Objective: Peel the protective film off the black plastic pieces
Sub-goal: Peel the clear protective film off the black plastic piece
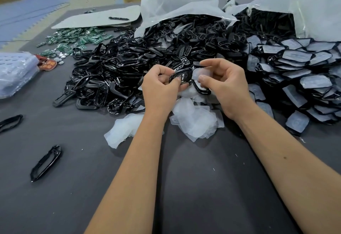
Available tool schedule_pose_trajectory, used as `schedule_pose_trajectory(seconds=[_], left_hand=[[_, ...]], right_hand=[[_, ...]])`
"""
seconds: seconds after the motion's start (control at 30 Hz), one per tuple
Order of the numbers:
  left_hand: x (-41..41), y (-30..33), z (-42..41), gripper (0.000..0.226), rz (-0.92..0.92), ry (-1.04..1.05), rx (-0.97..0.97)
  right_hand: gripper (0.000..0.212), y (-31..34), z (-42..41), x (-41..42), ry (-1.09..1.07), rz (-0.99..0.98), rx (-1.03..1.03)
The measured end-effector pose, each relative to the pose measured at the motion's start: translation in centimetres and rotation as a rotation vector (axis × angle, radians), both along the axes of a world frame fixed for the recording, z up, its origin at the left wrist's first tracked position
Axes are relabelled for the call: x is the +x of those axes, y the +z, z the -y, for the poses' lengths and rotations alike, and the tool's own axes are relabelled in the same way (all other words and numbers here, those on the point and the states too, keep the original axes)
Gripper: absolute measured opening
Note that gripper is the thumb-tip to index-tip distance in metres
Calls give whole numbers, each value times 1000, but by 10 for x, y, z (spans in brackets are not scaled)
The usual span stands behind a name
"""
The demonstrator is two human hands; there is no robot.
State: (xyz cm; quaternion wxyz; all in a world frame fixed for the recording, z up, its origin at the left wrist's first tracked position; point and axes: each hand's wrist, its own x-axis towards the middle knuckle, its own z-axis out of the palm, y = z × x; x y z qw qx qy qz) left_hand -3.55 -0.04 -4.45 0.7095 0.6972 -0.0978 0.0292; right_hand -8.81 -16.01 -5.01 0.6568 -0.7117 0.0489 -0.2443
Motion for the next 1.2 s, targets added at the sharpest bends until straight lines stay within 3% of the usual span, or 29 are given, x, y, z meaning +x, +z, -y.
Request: schedule_pose_trajectory(seconds=[0.37,0.9,1.03,1.2], left_hand=[[5,-5,1,20,-55,-20,-14],[2,0,-1,27,-111,-45,-130],[3,-1,0,28,-103,-74,-139],[3,-2,2,27,-83,-111,-108]], right_hand=[[10,-1,-5,2,-5,24,63],[37,3,-3,2,109,-7,189],[6,-1,-1,3,66,23,138],[15,-2,-2,2,-17,47,46]])
